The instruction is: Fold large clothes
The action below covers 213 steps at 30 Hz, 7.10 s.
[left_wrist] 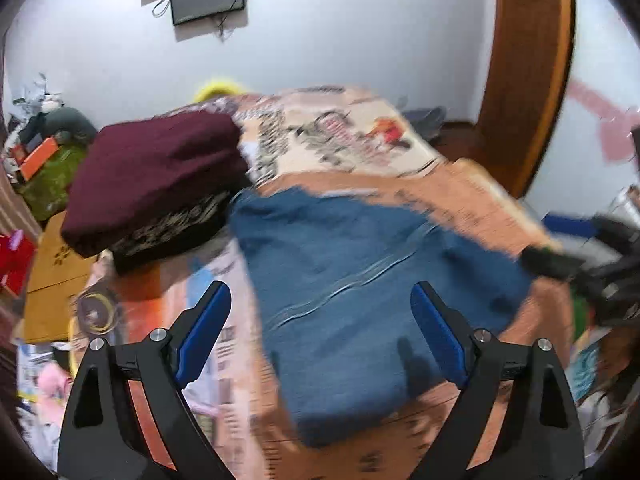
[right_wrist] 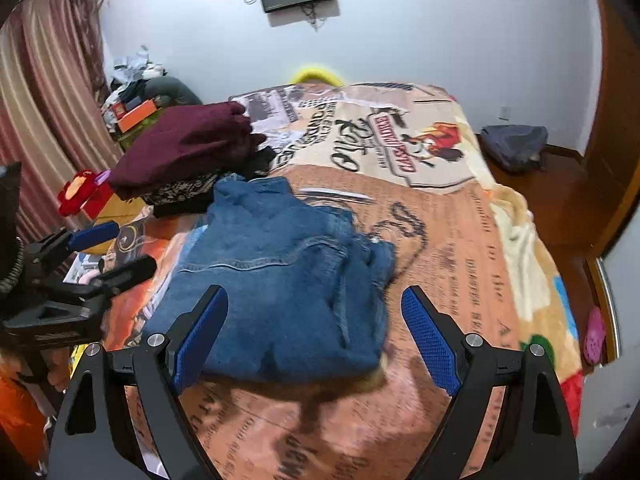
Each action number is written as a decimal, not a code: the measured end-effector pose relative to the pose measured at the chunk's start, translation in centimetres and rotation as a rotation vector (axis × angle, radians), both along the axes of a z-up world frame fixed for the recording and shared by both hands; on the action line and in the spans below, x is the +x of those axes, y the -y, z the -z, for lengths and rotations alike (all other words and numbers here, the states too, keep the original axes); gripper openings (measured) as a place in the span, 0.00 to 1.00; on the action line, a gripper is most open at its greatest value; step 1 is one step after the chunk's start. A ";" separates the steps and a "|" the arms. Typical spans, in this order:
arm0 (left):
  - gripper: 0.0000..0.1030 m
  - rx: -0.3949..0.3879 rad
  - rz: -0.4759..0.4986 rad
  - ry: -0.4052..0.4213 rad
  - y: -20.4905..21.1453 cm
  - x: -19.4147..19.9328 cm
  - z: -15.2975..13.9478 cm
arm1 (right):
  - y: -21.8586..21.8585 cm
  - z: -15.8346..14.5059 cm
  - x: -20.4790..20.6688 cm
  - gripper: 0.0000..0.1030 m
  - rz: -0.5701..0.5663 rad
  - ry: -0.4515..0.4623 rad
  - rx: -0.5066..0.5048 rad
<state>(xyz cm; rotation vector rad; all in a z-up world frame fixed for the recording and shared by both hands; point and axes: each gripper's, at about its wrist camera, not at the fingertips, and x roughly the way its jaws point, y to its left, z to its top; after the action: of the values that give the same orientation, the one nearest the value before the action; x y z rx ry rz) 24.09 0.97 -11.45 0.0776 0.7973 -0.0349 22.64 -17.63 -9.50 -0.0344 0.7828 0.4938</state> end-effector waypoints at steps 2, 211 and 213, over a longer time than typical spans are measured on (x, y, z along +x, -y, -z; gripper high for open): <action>0.89 0.015 -0.005 -0.040 -0.8 0.3 1.4 | -0.7 0.8 0.6 0.84 -0.006 -0.017 -0.022; 0.99 0.037 -0.355 0.725 -7.7 -19.8 -13.9 | -13.4 -16.4 -15.9 1.00 -0.104 0.697 0.199; 0.99 0.034 -0.354 0.723 -7.6 -19.8 -13.8 | -13.4 -16.5 -15.9 1.00 -0.104 0.695 0.201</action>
<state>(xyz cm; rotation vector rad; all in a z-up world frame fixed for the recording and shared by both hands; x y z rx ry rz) 4.29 8.61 2.38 -0.0217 0.0800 0.3269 6.78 -4.27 6.96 -0.0567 0.0496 0.6080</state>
